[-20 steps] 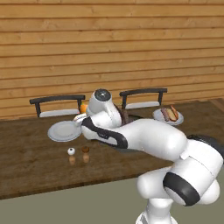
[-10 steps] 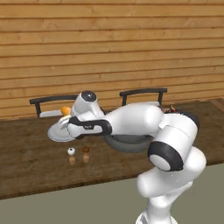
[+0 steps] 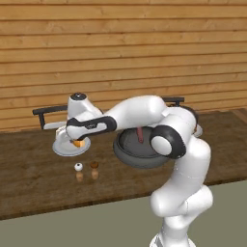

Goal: Place one bun and one sausage from the bowl on each plate.

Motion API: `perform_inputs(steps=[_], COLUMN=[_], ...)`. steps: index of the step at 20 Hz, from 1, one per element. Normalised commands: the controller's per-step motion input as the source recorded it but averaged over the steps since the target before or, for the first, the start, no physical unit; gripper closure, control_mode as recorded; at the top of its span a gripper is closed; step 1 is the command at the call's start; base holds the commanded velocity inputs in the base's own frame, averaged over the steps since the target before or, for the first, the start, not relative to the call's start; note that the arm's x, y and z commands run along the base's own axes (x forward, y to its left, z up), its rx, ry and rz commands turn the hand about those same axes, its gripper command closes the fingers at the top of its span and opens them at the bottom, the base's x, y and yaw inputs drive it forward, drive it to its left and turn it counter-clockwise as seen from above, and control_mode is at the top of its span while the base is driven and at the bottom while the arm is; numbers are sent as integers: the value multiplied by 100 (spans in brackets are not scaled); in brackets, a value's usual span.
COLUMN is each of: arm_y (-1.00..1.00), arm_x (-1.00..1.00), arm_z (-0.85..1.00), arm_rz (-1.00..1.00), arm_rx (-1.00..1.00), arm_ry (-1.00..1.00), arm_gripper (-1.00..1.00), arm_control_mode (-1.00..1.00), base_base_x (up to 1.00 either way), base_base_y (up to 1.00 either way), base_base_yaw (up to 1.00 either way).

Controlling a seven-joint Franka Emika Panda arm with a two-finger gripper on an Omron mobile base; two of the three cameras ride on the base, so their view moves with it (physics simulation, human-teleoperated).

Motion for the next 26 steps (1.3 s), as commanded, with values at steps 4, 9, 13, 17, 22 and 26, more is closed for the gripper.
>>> perform_inputs(steps=[4,9,13,17,22,26], arm_y=[5,1,0,0,14,19], arm_x=[11,3,11,42,35,2], arm_z=[-12,-14,-50,-39,-25,-23], arm_rz=[0,0,0,0,0,0], arm_rx=[-6,-1,0,0,-1,-2], arm_ry=[6,1,0,0,1,8], arm_gripper=[100,100,100,100,100,100], arm_control_mode=[-100,-100,-100,-100,-100,-100], base_base_x=[0,0,0,0,0,0], base_base_y=[0,0,0,0,0,0], base_base_yaw=[0,0,0,0,0,0])
